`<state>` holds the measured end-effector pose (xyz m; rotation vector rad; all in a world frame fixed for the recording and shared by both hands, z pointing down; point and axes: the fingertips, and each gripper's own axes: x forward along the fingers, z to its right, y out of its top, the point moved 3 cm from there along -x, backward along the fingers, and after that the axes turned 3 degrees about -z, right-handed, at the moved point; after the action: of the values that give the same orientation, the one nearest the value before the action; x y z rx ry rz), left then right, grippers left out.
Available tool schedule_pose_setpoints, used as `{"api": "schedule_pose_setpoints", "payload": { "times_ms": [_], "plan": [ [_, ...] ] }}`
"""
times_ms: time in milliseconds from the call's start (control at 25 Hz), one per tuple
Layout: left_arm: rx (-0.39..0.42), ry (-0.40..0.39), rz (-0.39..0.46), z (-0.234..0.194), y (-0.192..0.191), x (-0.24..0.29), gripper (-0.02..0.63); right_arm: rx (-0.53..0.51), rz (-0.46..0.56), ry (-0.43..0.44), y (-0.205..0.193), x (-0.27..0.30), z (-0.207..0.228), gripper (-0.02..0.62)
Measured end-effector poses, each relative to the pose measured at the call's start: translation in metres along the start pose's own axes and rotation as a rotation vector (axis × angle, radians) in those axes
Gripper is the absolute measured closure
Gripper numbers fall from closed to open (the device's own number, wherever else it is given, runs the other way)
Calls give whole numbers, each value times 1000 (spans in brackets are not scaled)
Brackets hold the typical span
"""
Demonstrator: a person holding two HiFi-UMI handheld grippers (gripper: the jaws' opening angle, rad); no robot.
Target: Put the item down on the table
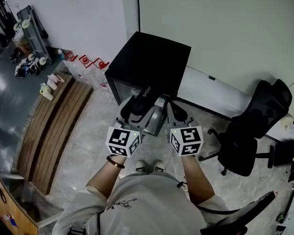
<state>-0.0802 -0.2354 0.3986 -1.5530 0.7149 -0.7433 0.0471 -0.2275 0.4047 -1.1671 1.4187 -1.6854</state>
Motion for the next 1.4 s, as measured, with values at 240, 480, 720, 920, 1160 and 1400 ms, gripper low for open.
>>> {"api": "schedule_pose_setpoints", "payload": {
  "times_ms": [240, 480, 720, 920, 1160, 1400],
  "plan": [
    [24, 42, -11, -34, 15, 60, 275, -1, -19, 0, 19, 55, 32, 594],
    [56, 80, -57, -62, 6, 113, 275, 4, -30, 19, 25, 94, 52, 594],
    [69, 98, -115, -79, -16, 147, 276, -22, -50, 52, 24, 119, 56, 594],
    [94, 114, -181, -86, -32, 162, 278, -22, -69, 67, 17, 132, 59, 594],
    [107, 144, -251, -90, -49, 168, 278, -21, -97, 61, 6, 148, 70, 594],
    [127, 146, -283, -90, -53, 172, 276, -15, -116, 69, 0, 152, 70, 594]
  ]
}}
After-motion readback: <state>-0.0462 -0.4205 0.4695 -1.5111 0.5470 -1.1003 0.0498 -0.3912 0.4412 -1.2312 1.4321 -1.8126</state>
